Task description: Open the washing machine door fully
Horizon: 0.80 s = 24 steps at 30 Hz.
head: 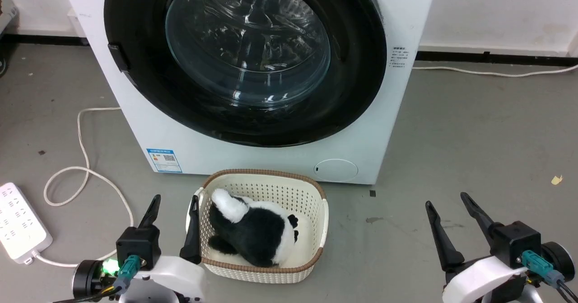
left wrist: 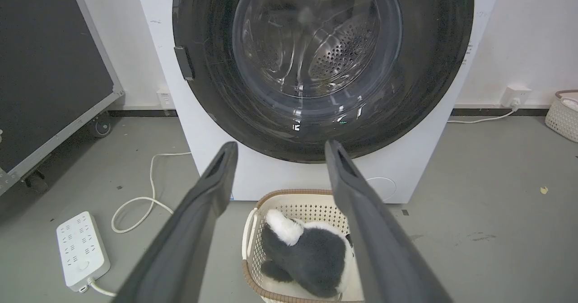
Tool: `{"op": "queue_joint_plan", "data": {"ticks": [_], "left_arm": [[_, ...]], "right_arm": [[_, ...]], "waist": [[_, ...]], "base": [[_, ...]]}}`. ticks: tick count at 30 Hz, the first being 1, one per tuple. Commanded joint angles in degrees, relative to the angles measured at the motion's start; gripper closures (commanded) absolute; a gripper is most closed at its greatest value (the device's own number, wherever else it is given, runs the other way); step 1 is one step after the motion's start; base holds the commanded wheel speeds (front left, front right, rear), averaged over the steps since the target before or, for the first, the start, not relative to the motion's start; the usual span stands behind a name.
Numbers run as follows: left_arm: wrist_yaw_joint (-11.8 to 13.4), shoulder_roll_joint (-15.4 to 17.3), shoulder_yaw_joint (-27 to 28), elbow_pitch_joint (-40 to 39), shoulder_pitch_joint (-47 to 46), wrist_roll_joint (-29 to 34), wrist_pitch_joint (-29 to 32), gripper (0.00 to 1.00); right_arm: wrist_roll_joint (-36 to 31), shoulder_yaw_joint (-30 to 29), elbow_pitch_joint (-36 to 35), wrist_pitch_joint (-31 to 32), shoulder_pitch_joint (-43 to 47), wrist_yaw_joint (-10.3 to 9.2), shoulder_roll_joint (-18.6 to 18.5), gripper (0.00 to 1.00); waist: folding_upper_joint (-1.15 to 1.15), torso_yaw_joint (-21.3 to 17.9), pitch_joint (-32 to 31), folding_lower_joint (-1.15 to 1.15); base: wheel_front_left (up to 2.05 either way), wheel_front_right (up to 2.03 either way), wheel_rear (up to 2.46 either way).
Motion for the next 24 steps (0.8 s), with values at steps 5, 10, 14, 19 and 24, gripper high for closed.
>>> {"op": "queue_joint_plan", "data": {"ticks": [5,10,14,19,24], "left_arm": [[0.8,0.0,-0.3,-0.6,-0.2,-0.6,-1.0,0.00],[1.0,0.0,-0.5,-1.0,-0.7,-1.0,-1.6,0.00],[1.2,0.0,-0.7,-1.3,-1.2,-1.3,-2.1,0.00],[1.4,0.0,-0.8,-1.7,-1.8,-1.6,-2.7,0.00],[1.7,0.0,-0.9,-2.1,-2.4,-1.9,-3.3,0.00]], "right_arm": [[0.0,-0.2,-0.4,-1.1,-1.3,-0.02,0.0,0.00],[0.6,-0.1,-0.4,-1.6,-3.2,-0.02,-0.9,0.00],[1.5,0.1,-0.3,-1.8,-5.2,-0.02,-1.8,0.00],[3.3,0.2,-0.4,-1.5,-8.0,-0.03,-3.0,0.00],[5.9,-0.7,-0.1,-0.6,-11.2,-0.03,-3.6,1.00]], "waist": [[0.00,0.3,1.3,0.00],[0.00,0.5,2.7,0.00],[0.00,0.8,3.9,0.00],[0.00,1.1,5.5,0.00],[0.00,1.5,6.9,0.00]], "base": [[0.00,0.00,0.00],[0.00,0.00,0.00],[0.00,0.00,0.00],[0.00,0.00,0.00],[0.00,0.00,0.00]]}}
